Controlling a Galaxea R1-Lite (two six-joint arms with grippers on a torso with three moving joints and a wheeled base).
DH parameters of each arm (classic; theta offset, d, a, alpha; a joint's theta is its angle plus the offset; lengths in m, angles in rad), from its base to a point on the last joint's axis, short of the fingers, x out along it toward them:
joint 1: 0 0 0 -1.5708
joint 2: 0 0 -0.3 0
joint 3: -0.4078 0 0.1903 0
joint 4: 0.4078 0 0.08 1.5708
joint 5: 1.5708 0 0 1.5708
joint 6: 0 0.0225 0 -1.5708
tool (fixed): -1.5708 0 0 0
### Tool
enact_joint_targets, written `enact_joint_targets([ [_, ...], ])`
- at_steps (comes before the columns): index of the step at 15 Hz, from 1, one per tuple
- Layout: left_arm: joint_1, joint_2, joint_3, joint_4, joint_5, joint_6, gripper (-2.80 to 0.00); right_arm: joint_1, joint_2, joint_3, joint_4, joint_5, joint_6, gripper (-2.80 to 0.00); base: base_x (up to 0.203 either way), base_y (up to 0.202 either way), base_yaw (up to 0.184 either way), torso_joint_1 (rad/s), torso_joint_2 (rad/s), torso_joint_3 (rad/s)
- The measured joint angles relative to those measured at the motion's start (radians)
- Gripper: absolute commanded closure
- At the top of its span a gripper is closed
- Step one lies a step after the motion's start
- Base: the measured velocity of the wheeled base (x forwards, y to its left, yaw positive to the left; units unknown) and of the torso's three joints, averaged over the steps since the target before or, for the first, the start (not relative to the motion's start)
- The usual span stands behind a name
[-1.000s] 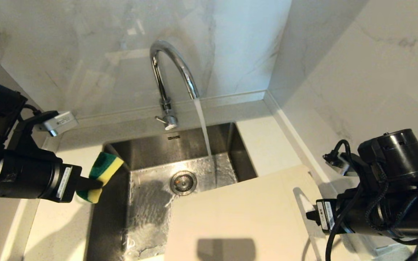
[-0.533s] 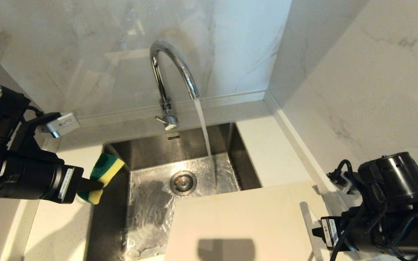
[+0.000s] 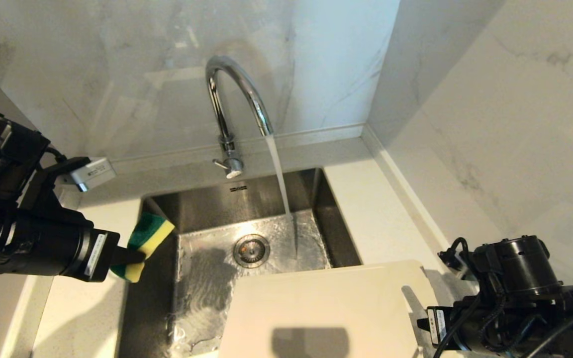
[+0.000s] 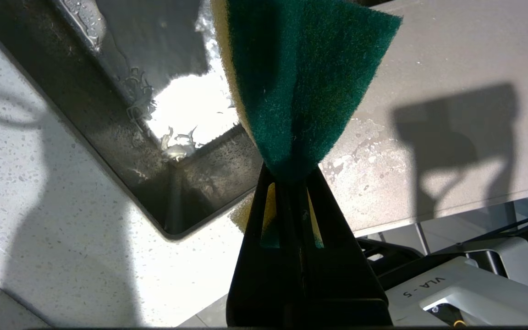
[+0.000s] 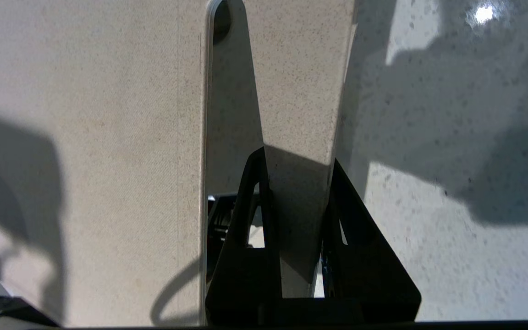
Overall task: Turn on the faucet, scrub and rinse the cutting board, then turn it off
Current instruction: Put down the cutting board, then put down the cleaning cloth
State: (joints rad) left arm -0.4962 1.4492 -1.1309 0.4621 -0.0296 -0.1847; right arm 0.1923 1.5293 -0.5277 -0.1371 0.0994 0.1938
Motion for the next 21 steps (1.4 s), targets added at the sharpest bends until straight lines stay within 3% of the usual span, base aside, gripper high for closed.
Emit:
enact_joint_targets([
  [2,-0.003,0.006,0.000,0.000,0.001,0.000,0.00,-0.005,0.040,0.002,-0.052,0.001,0.001,0.00,0.000,0.000,0.000,0.000,0.00,0.000],
  [3,-0.006,0.009,-0.002,0.000,0.001,0.001,0.00,-0.006,0.057,0.004,-0.071,0.001,0.001,-2.80,0.000,0.000,0.000,0.000,0.00,0.000],
  [15,-0.025,0.030,-0.010,-0.020,0.003,-0.004,0.00,-0.063,0.071,-0.031,-0.089,0.066,0.027,-2.80,0.000,0.000,0.000,0.000,0.00,0.000],
  [16,-0.025,0.028,-0.010,-0.020,0.004,-0.005,0.00,-0.062,0.060,-0.036,-0.085,0.070,0.037,0.00,0.000,0.000,0.000,0.000,0.00,0.000],
  [19,-0.025,0.020,-0.008,-0.020,0.004,-0.005,0.00,-0.046,0.015,-0.042,-0.050,0.104,0.052,0.00,0.000,0.000,0.000,0.000,0.00,0.000],
  [21,-0.025,0.009,-0.001,-0.019,0.004,-0.003,0.00,-0.009,-0.047,-0.070,0.037,0.167,0.088,0.00,0.000,0.000,0.000,0.000,0.00,0.000],
])
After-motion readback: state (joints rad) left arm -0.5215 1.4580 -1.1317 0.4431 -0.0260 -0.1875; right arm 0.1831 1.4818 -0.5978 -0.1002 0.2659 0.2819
